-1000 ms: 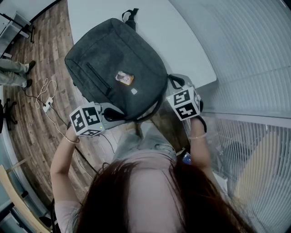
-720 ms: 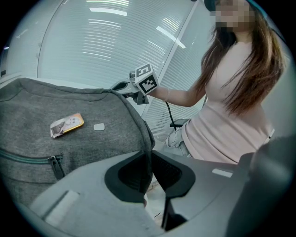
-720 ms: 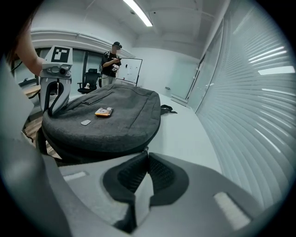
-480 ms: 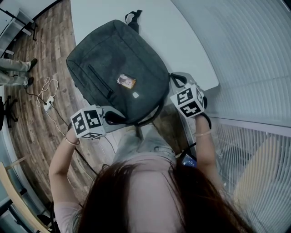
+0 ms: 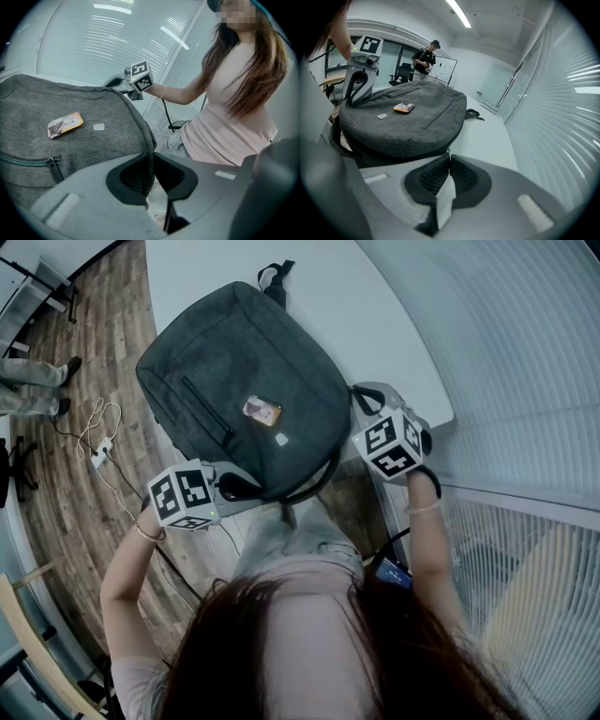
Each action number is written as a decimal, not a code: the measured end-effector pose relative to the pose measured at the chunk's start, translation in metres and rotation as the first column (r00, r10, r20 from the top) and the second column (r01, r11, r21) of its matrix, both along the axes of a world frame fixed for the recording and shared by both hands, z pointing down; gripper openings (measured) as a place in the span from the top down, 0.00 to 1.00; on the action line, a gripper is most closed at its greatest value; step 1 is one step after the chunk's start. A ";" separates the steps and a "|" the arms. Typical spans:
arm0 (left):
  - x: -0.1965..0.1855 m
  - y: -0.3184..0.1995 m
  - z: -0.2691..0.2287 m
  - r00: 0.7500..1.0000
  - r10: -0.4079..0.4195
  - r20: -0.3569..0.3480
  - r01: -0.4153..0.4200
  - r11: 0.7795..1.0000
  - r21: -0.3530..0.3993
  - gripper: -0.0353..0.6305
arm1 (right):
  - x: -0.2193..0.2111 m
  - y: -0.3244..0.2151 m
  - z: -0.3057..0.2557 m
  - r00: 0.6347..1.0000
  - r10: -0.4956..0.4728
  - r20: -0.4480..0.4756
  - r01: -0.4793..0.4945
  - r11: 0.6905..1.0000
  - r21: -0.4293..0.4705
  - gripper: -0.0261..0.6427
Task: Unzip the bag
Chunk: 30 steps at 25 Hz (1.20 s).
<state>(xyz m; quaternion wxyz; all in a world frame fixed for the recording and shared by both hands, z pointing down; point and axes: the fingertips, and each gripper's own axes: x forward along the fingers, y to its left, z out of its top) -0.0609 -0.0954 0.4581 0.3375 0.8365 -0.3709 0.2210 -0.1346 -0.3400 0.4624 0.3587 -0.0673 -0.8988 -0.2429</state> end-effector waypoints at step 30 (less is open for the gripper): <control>-0.001 -0.002 0.003 0.999 0.018 -0.029 -0.019 0.999 -0.034 0.86 | -0.059 -0.012 0.007 0.936 -0.295 -0.193 0.282 0.955 -0.092 0.94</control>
